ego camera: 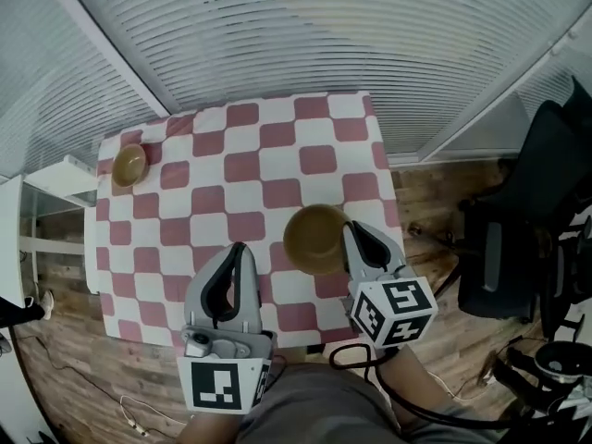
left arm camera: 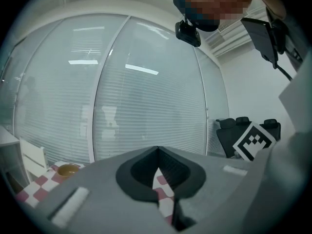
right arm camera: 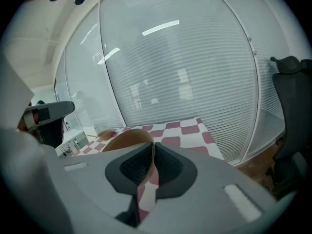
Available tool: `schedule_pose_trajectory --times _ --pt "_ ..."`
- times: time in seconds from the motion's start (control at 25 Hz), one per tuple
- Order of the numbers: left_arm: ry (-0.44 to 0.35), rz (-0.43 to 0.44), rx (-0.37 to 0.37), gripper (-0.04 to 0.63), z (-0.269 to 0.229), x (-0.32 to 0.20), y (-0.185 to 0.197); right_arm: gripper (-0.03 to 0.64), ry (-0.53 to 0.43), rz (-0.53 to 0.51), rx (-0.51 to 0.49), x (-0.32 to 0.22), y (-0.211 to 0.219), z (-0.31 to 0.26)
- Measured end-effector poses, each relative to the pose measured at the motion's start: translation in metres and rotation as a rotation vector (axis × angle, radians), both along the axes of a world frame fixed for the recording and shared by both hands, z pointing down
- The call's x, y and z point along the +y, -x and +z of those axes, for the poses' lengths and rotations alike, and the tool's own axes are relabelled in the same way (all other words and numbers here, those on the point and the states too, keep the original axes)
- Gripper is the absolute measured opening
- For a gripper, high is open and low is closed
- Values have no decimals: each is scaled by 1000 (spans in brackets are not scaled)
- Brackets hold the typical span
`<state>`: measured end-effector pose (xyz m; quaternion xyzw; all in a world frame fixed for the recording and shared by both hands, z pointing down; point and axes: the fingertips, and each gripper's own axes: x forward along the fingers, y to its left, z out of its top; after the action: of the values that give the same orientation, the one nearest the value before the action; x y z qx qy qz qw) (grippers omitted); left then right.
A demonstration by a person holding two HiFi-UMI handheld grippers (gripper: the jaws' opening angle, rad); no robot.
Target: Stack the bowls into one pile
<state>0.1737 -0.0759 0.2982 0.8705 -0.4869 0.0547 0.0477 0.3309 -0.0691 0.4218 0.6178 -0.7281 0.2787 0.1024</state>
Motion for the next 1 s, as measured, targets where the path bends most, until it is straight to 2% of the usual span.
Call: schedule_pose_trajectory --times 0.16,0.32,0.52,0.8,1.0 --pt "-25 -36 14 0 -25 45 15 43 -14 -34 -49 24 13 -17" --pt "-38 -124 38 0 -39 89 43 43 -39 -91 -90 38 33 -34" --pt "-66 -221 26 0 -59 136 80 43 -49 -191 -117 58 78 -51" --pt "-106 -358 14 0 -73 155 149 43 -30 -333 -128 62 162 -50" --pt "-50 -395 29 0 -51 150 195 44 42 -362 -99 63 199 -19"
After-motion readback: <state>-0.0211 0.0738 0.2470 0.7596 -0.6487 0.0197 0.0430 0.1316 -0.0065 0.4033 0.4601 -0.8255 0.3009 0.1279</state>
